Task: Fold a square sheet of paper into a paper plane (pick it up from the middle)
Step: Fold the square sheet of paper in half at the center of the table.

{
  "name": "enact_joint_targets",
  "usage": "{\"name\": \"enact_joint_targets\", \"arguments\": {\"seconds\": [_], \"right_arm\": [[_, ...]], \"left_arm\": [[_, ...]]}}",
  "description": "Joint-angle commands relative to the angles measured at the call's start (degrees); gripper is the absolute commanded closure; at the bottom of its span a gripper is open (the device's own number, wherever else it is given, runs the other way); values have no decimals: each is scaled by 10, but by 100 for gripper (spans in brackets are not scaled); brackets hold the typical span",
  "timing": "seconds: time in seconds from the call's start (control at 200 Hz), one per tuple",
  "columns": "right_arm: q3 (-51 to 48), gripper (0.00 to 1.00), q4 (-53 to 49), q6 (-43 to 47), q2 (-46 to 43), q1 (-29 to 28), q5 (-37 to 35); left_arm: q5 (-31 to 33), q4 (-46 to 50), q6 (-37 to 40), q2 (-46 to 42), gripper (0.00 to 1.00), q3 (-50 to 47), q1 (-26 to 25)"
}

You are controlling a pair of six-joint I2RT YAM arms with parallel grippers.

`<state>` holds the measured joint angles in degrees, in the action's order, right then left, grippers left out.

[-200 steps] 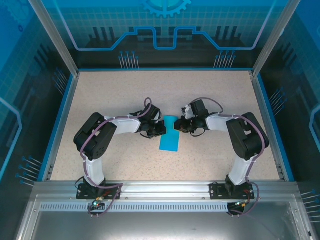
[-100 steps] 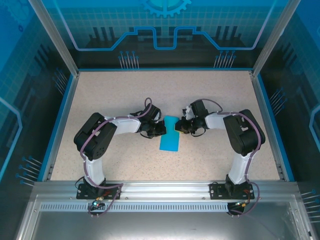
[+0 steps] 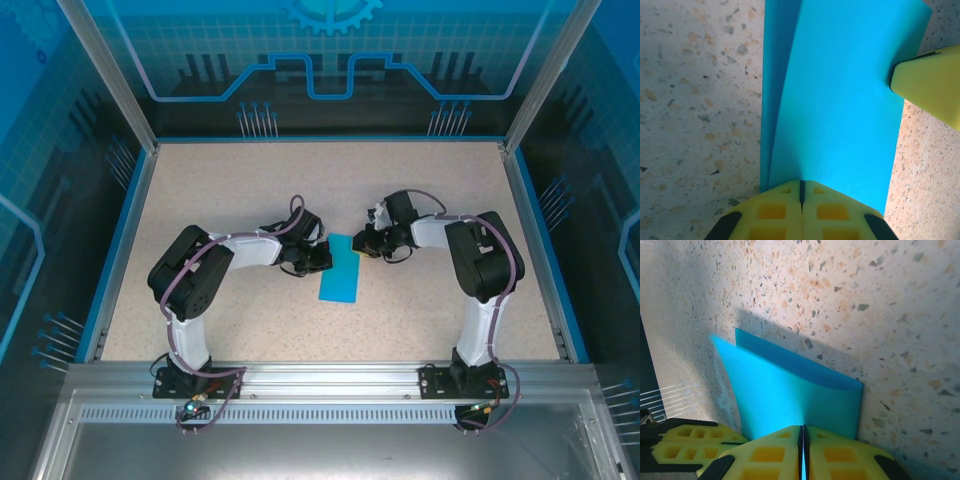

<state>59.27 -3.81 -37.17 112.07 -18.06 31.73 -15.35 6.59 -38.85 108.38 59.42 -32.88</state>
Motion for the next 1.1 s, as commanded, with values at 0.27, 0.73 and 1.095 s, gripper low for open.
{"name": "enact_joint_targets", "arguments": {"seconds": [0.27, 0.73, 1.095], "right_arm": [[48, 87, -59, 18, 4, 10, -6], [73, 88, -87, 17, 52, 10, -33], [117, 88, -103, 18, 50, 23, -2]], "left_arm": [[23, 82, 12, 14, 100, -10, -7], [25, 87, 17, 13, 100, -7, -7], [25, 87, 16, 14, 100, -7, -6]]}}
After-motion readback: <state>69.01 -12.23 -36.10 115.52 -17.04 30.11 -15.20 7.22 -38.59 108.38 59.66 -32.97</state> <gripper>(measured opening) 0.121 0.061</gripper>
